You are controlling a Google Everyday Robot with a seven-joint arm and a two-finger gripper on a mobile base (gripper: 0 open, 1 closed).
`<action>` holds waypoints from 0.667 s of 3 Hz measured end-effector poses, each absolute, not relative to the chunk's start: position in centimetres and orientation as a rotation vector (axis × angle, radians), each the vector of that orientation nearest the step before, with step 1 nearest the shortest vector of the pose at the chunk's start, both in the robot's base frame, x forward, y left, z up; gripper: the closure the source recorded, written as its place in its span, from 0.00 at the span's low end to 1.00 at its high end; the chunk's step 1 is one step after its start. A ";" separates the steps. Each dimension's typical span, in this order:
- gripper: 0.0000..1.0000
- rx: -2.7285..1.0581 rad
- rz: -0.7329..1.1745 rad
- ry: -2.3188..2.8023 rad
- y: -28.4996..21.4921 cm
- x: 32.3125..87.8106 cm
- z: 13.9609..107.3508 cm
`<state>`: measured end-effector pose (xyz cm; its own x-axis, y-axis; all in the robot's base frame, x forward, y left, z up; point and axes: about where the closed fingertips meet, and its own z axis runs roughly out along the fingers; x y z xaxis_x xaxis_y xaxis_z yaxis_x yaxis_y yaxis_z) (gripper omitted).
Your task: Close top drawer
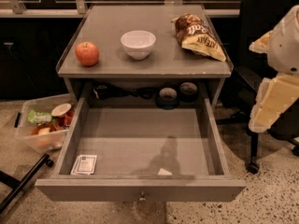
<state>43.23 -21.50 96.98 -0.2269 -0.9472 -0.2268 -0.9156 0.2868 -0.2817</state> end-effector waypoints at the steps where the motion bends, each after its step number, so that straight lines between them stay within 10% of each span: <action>1: 0.00 -1.621 -0.183 2.186 -21.0 41.3 94.8; 2: 0.00 -1.552 -0.201 2.179 -20.5 39.1 91.0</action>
Offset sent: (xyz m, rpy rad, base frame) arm -0.0352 0.0117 -0.1524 0.0838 -0.2583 -0.1460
